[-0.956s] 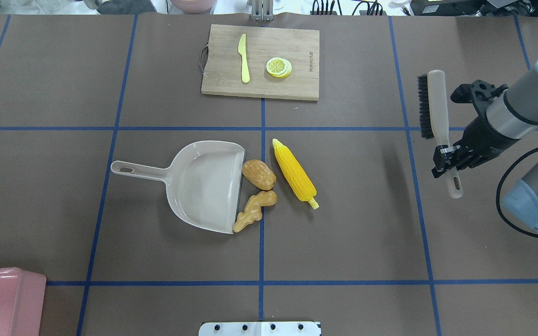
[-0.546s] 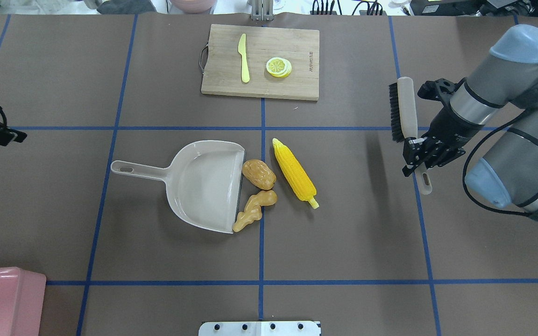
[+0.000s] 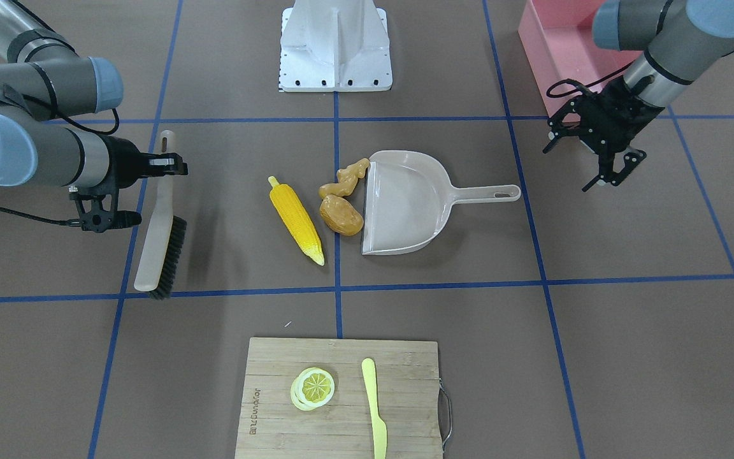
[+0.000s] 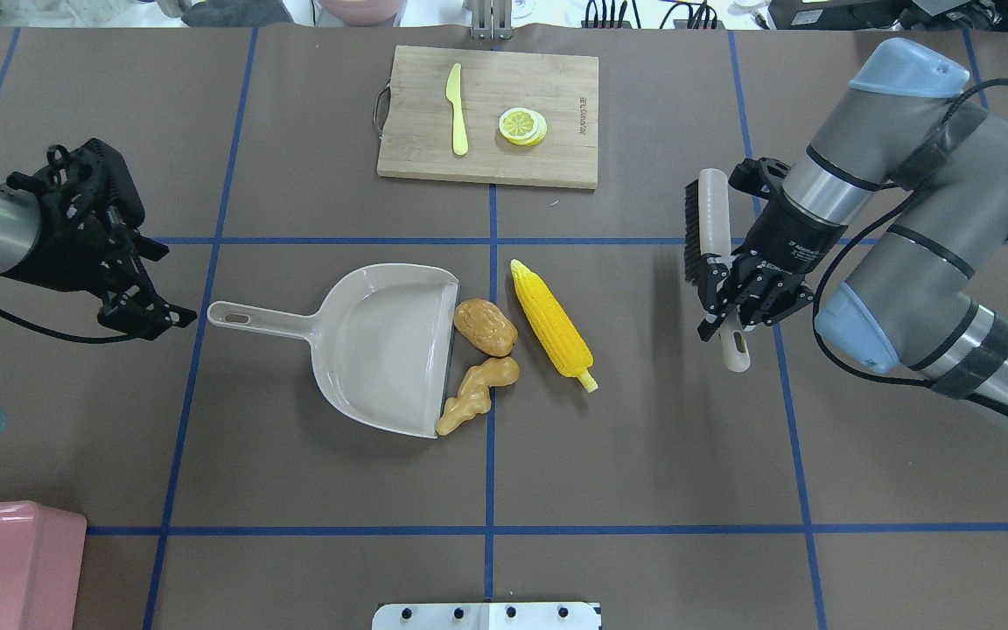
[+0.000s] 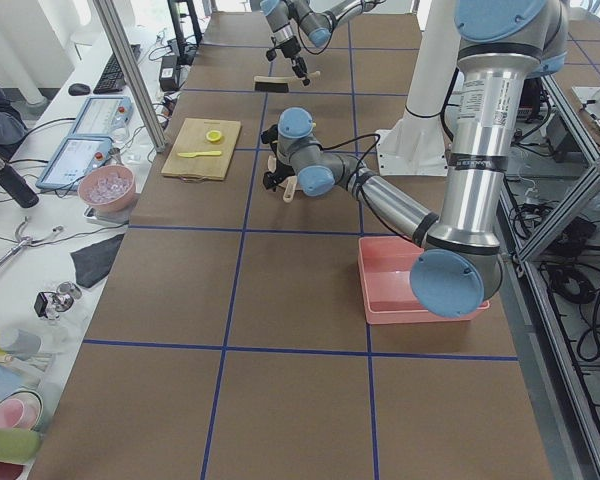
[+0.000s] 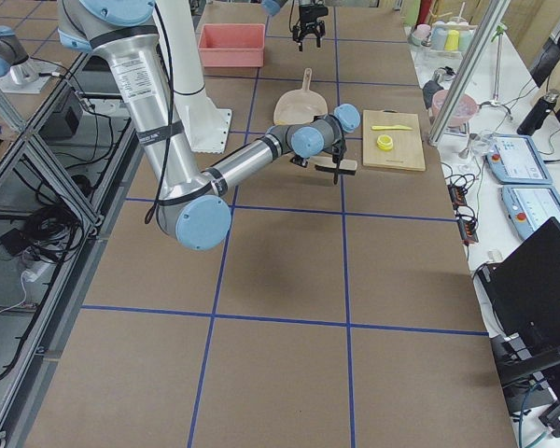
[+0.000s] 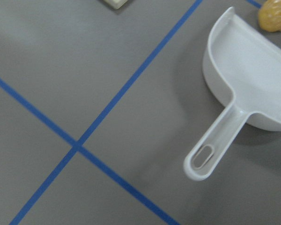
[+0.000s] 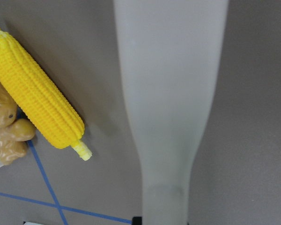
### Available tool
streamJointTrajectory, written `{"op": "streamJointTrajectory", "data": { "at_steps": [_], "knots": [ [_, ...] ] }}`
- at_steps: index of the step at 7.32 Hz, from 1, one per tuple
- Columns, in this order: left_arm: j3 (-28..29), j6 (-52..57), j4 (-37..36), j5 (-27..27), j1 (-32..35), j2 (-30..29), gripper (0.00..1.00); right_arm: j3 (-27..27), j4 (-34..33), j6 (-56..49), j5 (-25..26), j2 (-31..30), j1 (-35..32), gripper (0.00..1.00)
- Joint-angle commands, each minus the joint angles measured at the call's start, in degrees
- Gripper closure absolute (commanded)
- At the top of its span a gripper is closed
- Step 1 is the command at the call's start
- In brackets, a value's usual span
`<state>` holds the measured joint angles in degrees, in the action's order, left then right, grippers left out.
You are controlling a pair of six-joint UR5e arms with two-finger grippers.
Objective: Sweep and dump trash into bin
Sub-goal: 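Lift the brush with the right gripper while the left reaches for the dustpan, then grasp the dustpan handle with the left gripper while the right nears the corn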
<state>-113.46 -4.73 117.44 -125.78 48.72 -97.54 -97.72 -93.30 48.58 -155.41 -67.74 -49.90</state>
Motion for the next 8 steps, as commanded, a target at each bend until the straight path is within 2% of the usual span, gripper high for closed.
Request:
{"op": "streamJointTrajectory", "data": {
  "at_steps": [1, 3, 4, 8],
  "knots": [
    [-0.6, 4.2, -0.1, -0.2, -3.3, -1.6, 0.02, 0.4, 0.0, 0.7, 0.5, 2.2, 1.5, 1.00],
    [0.0, 15.1, -1.4, -0.2, -3.5, -2.4, 0.02, 0.2, 0.0, 0.6, 2.9, 2.3, 6.3, 1.00],
    [1.9, 19.0, -3.2, -0.2, -3.5, -4.6, 0.02, 0.0, -0.3, 0.6, 3.3, 2.3, 7.7, 1.00],
    [7.2, 26.4, -2.0, 0.4, -4.2, -5.1, 0.03, 3.0, -0.2, 0.9, 6.3, 4.7, 11.8, 1.00]
  ]
}}
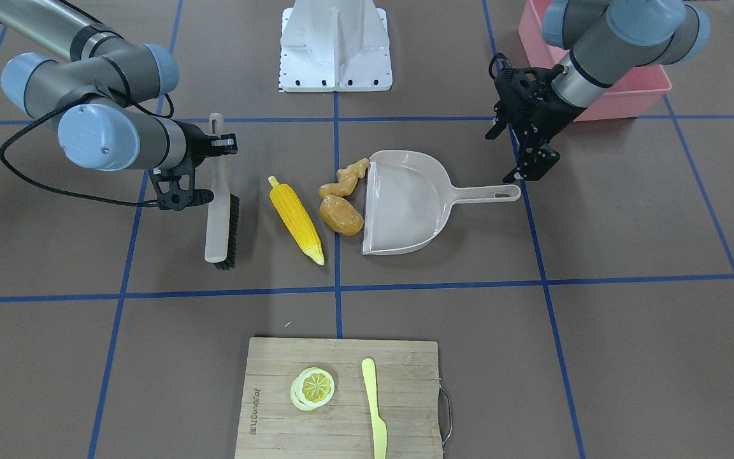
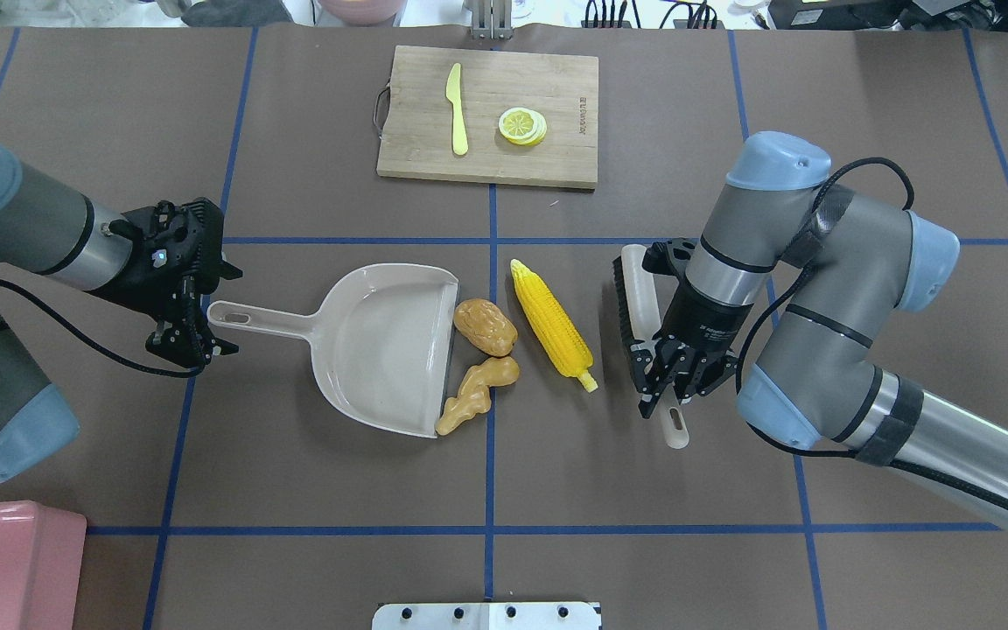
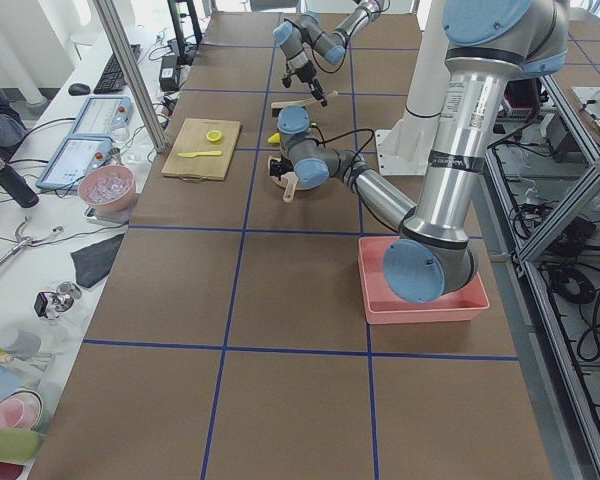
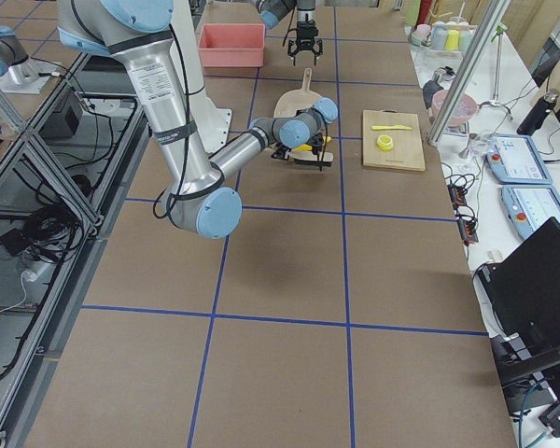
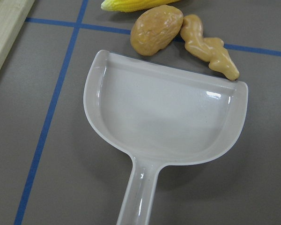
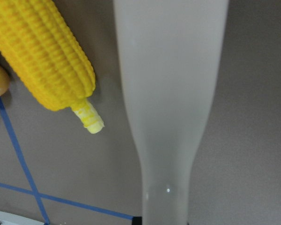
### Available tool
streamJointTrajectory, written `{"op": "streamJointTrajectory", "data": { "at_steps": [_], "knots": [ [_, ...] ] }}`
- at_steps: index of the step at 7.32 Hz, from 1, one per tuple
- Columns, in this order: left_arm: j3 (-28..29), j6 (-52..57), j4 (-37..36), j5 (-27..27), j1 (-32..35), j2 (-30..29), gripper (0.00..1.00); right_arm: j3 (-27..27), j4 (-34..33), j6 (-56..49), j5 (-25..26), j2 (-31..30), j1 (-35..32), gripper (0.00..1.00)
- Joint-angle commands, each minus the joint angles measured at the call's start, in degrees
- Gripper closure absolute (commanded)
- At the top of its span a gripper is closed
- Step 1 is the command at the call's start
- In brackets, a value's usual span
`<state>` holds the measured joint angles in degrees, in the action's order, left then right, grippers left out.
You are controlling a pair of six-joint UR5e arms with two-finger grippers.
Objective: Sweep and dump trash into bin
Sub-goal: 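Grasp the dustpan handle with the left gripper while the right nears the corn, then sweep the corn, potato and ginger into the dustpan with the right-held brush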
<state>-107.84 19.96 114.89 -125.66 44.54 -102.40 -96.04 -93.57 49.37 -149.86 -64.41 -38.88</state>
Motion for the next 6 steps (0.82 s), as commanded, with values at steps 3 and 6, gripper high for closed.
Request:
{"op": "streamJointTrajectory", "data": {
  "at_steps": [3, 6],
  "knots": [
    [5.6, 1.7, 3.6, 0.6, 0.1, -1.5, 0.04, 7.8, 0.2, 0.2, 1.6, 7.3, 1.7, 1.00],
    [9.5, 1.0, 4.4, 0.3, -0.1, -3.8, 0.05, 13.6, 0.2, 0.2, 2.6, 14.0, 2.1, 1.00]
  ]
}}
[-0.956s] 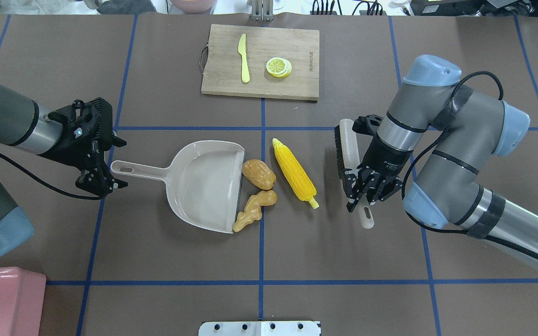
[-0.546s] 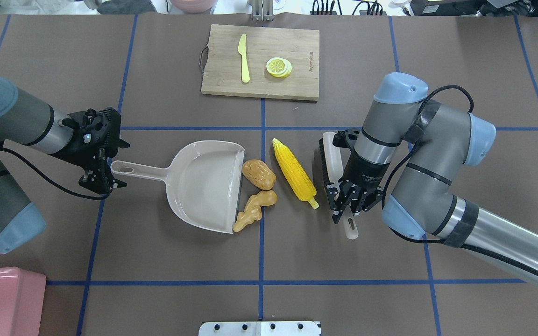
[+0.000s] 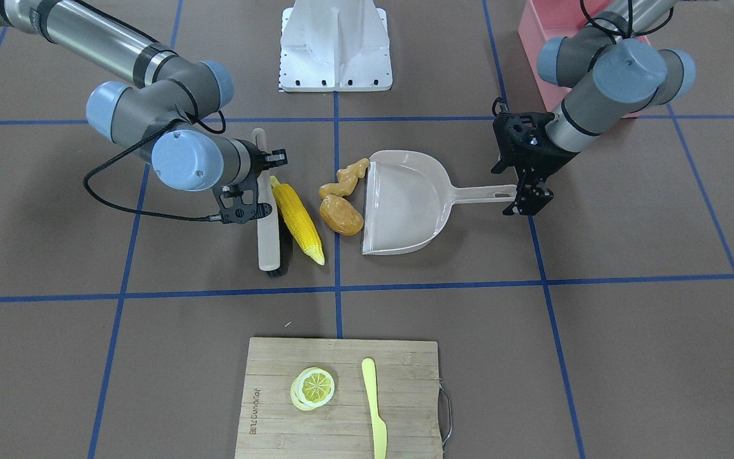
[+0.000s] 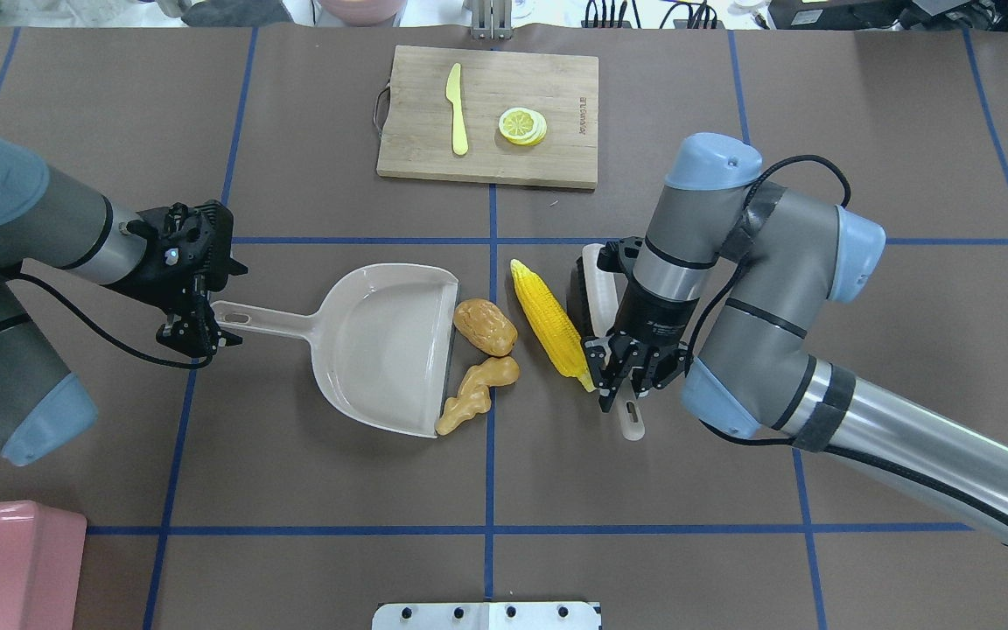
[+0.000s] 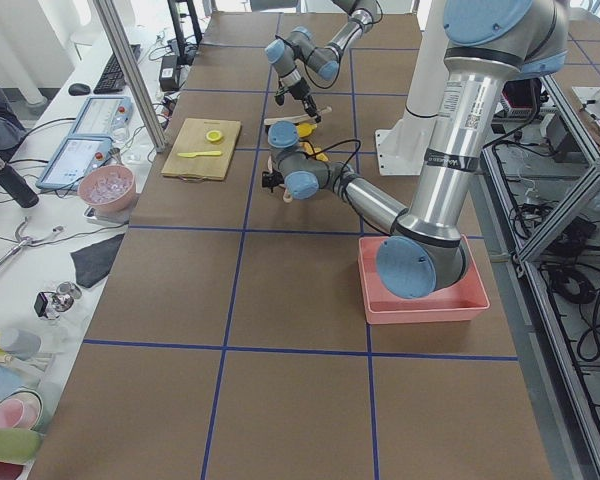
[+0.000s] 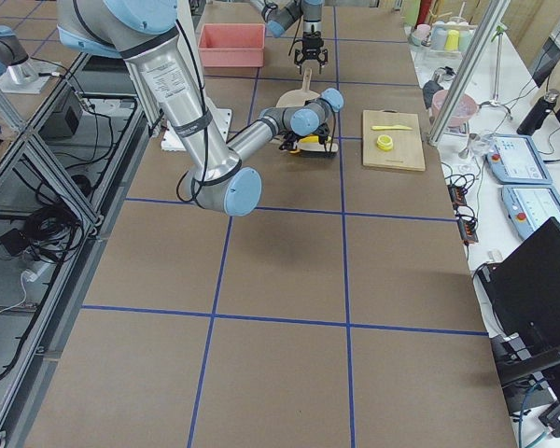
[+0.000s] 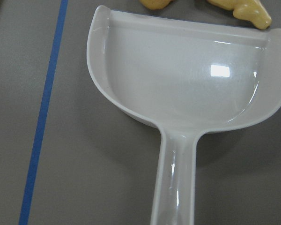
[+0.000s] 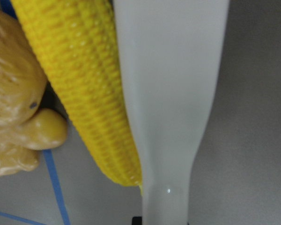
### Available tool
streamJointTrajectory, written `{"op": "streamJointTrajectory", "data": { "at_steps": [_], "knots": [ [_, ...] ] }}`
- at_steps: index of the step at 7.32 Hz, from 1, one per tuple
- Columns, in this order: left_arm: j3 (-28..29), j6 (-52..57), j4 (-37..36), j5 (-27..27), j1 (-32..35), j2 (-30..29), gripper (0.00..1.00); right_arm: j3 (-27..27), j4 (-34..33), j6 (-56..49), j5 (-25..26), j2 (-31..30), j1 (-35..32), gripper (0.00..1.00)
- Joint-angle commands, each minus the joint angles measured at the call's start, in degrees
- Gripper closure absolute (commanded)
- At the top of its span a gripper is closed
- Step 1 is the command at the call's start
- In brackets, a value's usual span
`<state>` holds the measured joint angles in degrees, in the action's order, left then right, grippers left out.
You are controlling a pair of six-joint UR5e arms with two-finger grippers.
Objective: Sweep and dump trash into bin
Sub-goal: 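Sweep the corn, potato and ginger into the dustpan with the right-held brush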
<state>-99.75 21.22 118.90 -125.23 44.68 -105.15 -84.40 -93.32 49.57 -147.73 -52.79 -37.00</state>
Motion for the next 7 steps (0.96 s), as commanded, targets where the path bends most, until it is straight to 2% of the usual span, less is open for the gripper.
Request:
{"op": "streamJointTrajectory", "data": {
  "at_steps": [1, 3, 6, 7],
  "knots": [
    [2.1, -0.1, 0.3, 0.1, -0.5, -1.5, 0.05, 2.3, 0.1, 0.6, 0.3, 3.6, 1.0, 1.00],
    [3.6, -0.1, 0.5, 0.1, -1.3, -2.7, 0.05, 0.2, 0.3, 2.7, 0.0, 2.8, 2.2, 1.00],
    [3.2, 0.0, 0.6, -0.5, -1.4, -2.7, 0.07, -7.7, 0.4, 4.0, 0.1, -4.6, 3.7, 1.00],
    [3.2, 0.4, 0.6, -0.6, -1.3, -2.4, 0.08, -8.0, 0.3, 4.6, 0.3, -4.3, 5.2, 1.00]
  ]
}}
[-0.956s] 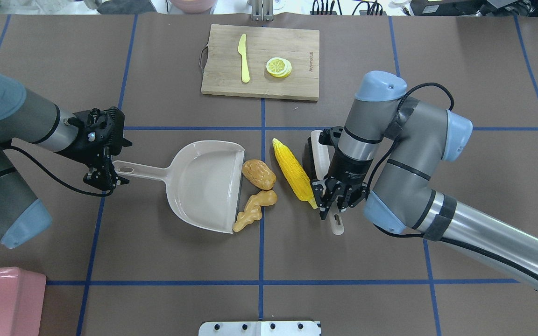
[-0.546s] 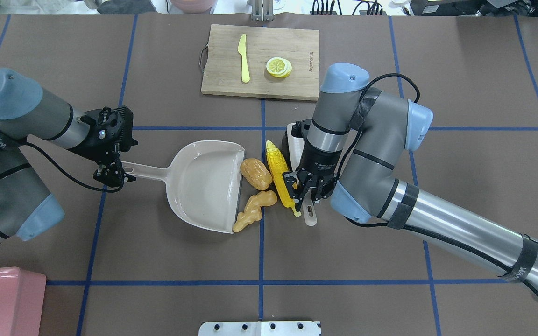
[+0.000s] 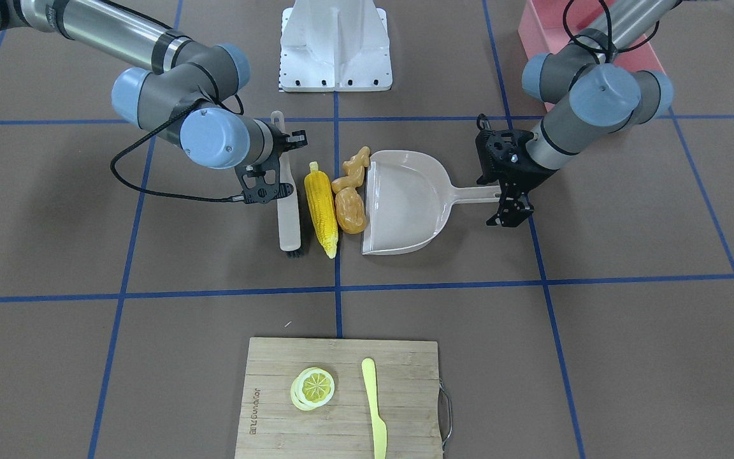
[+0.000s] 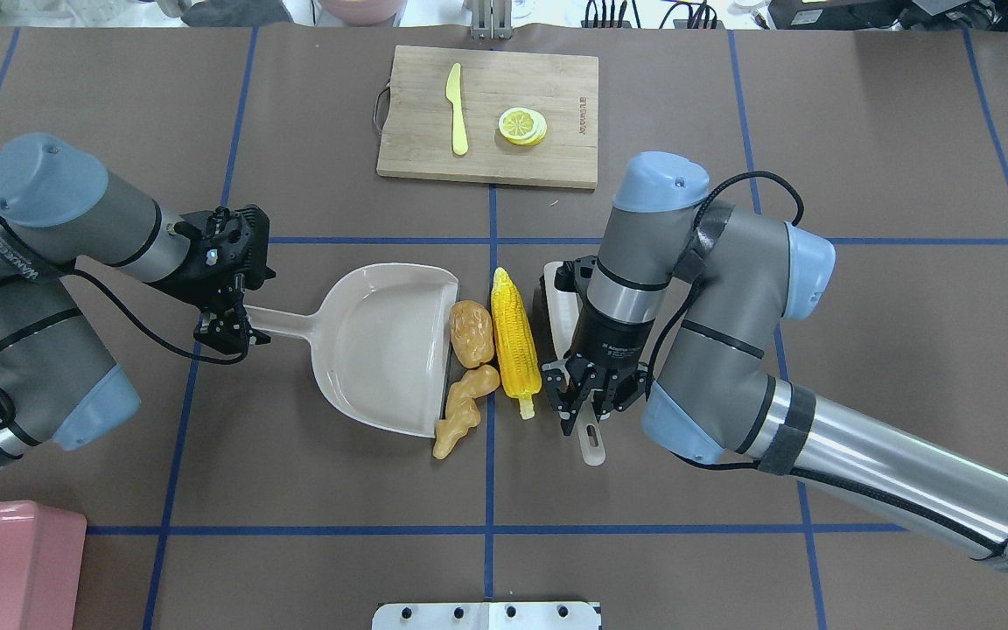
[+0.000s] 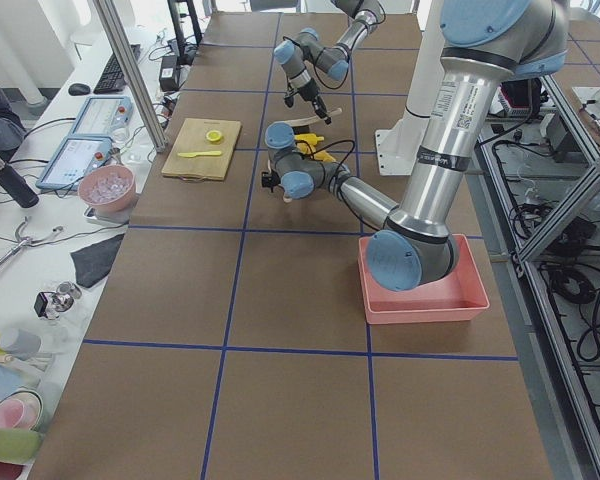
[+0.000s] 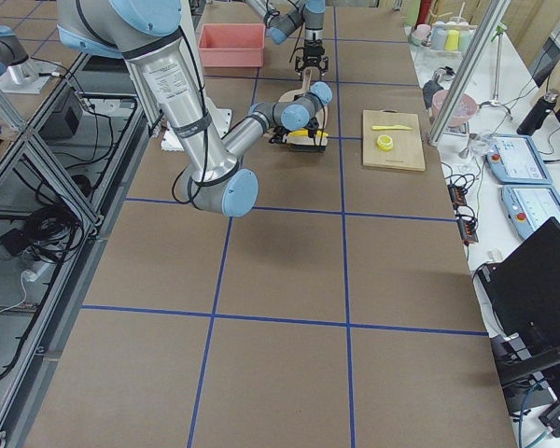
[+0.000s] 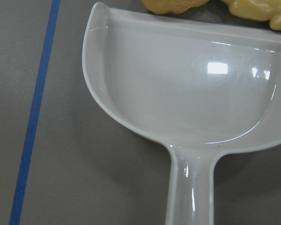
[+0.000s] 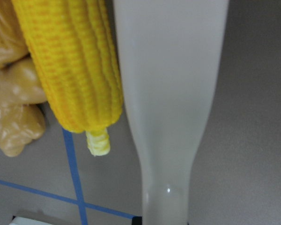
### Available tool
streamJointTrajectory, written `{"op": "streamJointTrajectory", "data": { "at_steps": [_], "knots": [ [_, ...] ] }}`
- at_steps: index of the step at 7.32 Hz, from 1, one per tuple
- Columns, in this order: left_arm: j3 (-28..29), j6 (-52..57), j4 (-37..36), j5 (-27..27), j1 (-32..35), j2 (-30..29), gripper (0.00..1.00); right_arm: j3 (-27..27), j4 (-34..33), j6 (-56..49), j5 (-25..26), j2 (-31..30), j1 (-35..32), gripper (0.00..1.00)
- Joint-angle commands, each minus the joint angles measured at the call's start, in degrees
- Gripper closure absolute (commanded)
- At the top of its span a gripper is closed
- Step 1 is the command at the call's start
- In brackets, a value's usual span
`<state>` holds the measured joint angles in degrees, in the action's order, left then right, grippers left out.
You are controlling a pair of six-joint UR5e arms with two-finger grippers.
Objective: Sweep and dump trash into bin
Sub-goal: 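Sweep the corn, potato and ginger into the dustpan with the right-held brush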
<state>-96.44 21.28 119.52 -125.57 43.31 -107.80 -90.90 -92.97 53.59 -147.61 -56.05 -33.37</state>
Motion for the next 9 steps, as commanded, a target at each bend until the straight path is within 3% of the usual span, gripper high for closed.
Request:
{"op": "streamJointTrajectory", "data": {
  "at_steps": [1, 6, 9],
  "knots": [
    [0.0, 0.3, 0.0, -0.3, 0.1, 0.5, 0.08, -1.3, 0.1, 1.9, 0.6, -0.4, 3.3, 1.00],
    [0.2, 0.3, 4.7, -0.4, -0.3, 2.6, 0.08, 1.6, 3.4, 2.5, 3.6, 4.0, 4.5, 1.00],
    [0.1, 0.2, 6.9, -0.4, -0.4, 4.3, 0.08, 4.2, 10.6, 8.0, 4.6, 6.1, 5.4, 1.00]
  ]
}}
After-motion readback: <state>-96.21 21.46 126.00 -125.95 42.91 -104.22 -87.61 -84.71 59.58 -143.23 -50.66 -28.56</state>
